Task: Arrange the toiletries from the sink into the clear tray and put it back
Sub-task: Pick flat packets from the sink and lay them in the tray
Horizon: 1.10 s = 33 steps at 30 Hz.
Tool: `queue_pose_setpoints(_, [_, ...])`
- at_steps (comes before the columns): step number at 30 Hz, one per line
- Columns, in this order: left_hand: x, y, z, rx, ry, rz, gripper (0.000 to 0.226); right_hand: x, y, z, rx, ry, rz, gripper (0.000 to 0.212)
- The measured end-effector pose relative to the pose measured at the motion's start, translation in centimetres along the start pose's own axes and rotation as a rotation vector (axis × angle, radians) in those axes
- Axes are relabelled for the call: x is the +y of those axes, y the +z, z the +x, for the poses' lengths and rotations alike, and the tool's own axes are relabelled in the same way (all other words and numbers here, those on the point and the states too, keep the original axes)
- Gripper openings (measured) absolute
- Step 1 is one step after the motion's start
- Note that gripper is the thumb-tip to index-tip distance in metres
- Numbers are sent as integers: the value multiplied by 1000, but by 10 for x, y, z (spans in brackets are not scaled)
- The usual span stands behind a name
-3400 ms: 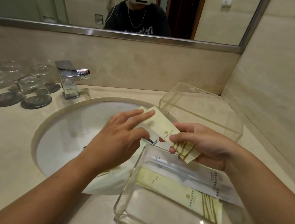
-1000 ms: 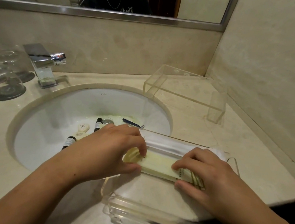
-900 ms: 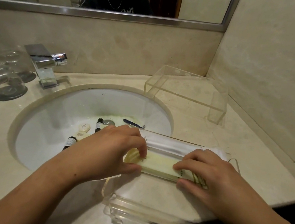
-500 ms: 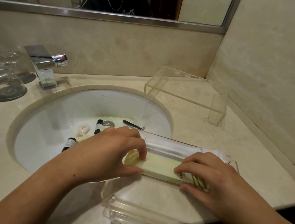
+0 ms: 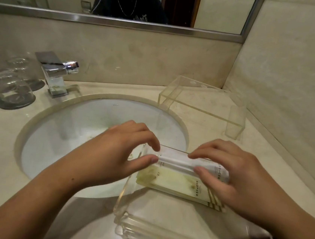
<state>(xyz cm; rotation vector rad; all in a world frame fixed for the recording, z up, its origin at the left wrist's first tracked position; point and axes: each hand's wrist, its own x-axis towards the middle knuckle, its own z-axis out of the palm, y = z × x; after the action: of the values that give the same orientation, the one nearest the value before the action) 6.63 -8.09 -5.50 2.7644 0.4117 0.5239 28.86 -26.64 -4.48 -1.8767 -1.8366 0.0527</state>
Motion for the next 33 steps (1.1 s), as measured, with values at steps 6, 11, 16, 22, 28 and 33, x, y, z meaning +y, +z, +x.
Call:
queue_pose_setpoints(6, [-38,-13,1,74,-106,21,21,-20,-1,51,-35,-33,29,25])
queue_pose_setpoints(11, [-90,-10,-7,79,-263,29,17,-31,22,91,-96,-21,90,23])
queue_pose_setpoints(16, [-121,-3,-14,-9,-374,25,20,-34,50,133,-210,-33,53,24])
queue_pose_setpoints(22, [-142,11,-11,-172,-463,45,27,-39,88,176,-384,-73,-62,28])
queue_pose_setpoints(28, [-162,20,-12,-418,-547,33,34,-46,127,214,-701,-90,-242,32])
queue_pose_setpoints(33, [-171,26,-14,-475,-630,-13,32,-52,159,234,-939,-96,-478,50])
